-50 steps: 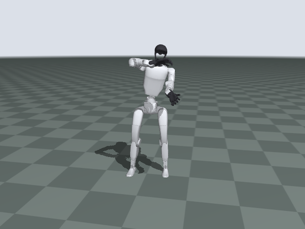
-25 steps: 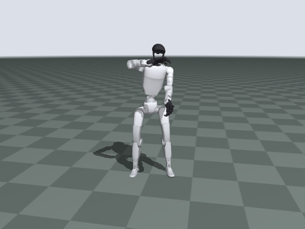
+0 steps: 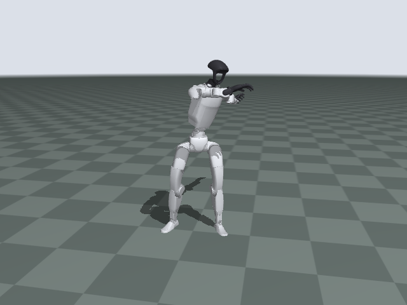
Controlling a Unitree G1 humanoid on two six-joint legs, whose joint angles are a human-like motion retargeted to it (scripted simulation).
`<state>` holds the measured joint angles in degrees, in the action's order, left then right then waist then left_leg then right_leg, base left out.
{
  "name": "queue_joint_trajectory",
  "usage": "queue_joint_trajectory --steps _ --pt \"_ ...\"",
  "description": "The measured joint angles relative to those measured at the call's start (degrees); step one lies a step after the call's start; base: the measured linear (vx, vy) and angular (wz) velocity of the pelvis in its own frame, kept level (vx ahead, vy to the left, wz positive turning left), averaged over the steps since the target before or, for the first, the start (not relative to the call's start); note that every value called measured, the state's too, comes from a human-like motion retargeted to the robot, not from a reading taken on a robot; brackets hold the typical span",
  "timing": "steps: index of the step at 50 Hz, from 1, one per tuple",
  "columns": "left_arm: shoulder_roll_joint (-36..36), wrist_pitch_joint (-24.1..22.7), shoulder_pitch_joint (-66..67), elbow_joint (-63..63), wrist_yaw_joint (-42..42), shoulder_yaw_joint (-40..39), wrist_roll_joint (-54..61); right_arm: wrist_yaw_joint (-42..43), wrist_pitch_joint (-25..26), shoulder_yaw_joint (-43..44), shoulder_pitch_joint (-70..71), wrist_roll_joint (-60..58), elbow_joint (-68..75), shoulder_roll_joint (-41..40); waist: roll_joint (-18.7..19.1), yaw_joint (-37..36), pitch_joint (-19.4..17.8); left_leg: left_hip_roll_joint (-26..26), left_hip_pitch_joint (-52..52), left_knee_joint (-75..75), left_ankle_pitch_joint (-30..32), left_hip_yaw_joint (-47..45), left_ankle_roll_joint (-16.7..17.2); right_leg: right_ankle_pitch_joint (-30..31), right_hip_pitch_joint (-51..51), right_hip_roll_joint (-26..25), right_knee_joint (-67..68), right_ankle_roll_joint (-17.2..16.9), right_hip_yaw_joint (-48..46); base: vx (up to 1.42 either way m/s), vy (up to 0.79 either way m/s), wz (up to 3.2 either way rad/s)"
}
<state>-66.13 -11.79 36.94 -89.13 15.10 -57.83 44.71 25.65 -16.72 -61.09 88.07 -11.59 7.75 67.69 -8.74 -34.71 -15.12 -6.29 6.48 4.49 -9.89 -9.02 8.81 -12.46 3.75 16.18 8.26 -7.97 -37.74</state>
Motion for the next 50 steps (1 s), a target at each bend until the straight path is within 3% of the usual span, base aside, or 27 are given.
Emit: queue_joint_trajectory --steps 4,7,15,19,26,28,30,32,36,39,45,50 --pt "1.67 0.18 -0.67 0.5 1.79 -1.29 1.72 1.3 0.53 0.7 2.19 -0.35 -1.71 -2.99 -1.86 1.52 -0.96 -0.03 -0.8 -1.58 0.8 -0.98 -0.32 -0.82 -1.19 -0.21 -0.12 -0.16 5.41 -0.03 -0.08 -0.16" --pt "6.24 0.15 -5.62 1.93 2.29 4.11 3.4 1.2 1.07 1.67 3.55 -0.98 -3.63 -6.42 -3.96 3.68 -1.29 -0.51 -1.72 -2.73 1.32 -2.84 -0.56 -1.57 -2.4 -0.55 -0.15 -0.14 9.01 -0.05 -0.12 -0.6" --pt "28.09 -2.63 -38.61 4.72 8.74 39.39 8.99 -2.41 2.85 2.11 5.37 -3.03 -9.33 -13.3 -7.57 12.32 0.52 -3.01 -3.41 -2.13 1.37 -8.45 -0.99 -1.66 -4.11 -2.57 -1.92 -0.36 14.81 -0.07 -0.14 -0.75" --pt "42.39 -2.35 -59.85 7.28 15.51 56.49 20.39 -3.94 5.22 -0.57 5.27 -1.89 -9.81 -14.81 -7.72 18.12 5.49 -3.95 -2.92 -0.61 1.59 -8.82 -0.47 -0.46 -4.52 -3.53 -2.84 -2.59 16.33 -0.04 -0.1 -0.38" --pt "62.14 -5.57 -95.46 21.25 17.34 70.22 23.59 -5.27 8.17 -2.82 6.48 -0.4 -7.57 -16.54 -6.38 26.21 11.13 -5.36 -4.02 0.85 1.02 -10.74 -0.3 -0.2 -4.3 -4.65 -2.72 -2.55 18.32 0.0 -0.06 -0.28" --pt "65.49 -6.9 -103.36 28.59 9.55 72.02 24.3 -6.45 8.4 -3.06 7.53 -0.63 -7.27 -16.61 -5.69 27.69 12.32 -5.71 -4.54 1.06 0.75 -11.59 -0.12 -0.27 -4.58 -4.9 -2.26 -2.35 19.28 0.03 -0.03 -0.42" --pt "67.21 -8.57 -110.46 33.26 5.38 72.88 24.55 -6.01 8.53 -2.8 8.57 -0.6 -7.25 -16.51 -4.92 28.64 13.37 -6.0 -5.16 1.25 0.47 -12.66 -0.02 -0.34 -4.86 -5.11 -1.91 -2.25 20.38 0.04 -0.02 -0.48" --pt "67.65 -8.92 -117.57 33.95 17.67 72.36 22.3 -2.46 9.35 -2.19 9.77 1.0 -7.69 -16.05 -4.08 28.99 14.01 -6.11 -5.93 1.4 0.25 -13.92 -0.34 -0.33 -4.89 -5.19 -1.91 -2.37 21.46 0.05 -0.01 -0.5" --pt "67.74 -10.51 -124.48 40.24 18.69 73.58 20.22 -0.99 9.41 -1.26 11.47 1.53 -8.09 -15.16 -2.29 29.55 15.2 -6.13 -7.09 1.57 -0.28 -15.66 -0.58 -0.2 -4.56 -5.31 -2.63 -2.5 23.03 0.05 0.01 -0.39" --pt "66.15 -15.93 -125.41 45.73 17.09 71.92 28.47 -1.19 8.56 -6.67 16.53 -6.87 -3.66 -16.48 -1.07 29.47 14.78 -5.79 -8.12 1.13 -0.76 -17.94 -3.16 -0.69 -4.44 -5.24 -3.77 -0.57 24.64 0.02 0.02 -0.45" --pt "63.31 -12.64 -115.78 53.01 6.57 73.56 30.72 0.97 8.2 -3.51 13.47 -6.62 -4.54 -16.49 1.27 31.61 16.05 -5.2 -8.58 1.02 -1.57 -17.44 -3.13 -0.88 -2.96 -4.85 -5.14 -0.02 24.22 0.0 0.01 0.03" --pt "62.27 -9.12 -109.63 55.85 5.02 72.12 21.23 3.83 8.25 2.54 4.6 -5.48 -7.4 -14.74 3.86 32.18 15.17 -4.66 -7.84 1.41 -2.04 -16.74 -3.89 -0.5 -2.74 -4.35 -5.77 0.86 23.71 0.0 0.01 0.04"
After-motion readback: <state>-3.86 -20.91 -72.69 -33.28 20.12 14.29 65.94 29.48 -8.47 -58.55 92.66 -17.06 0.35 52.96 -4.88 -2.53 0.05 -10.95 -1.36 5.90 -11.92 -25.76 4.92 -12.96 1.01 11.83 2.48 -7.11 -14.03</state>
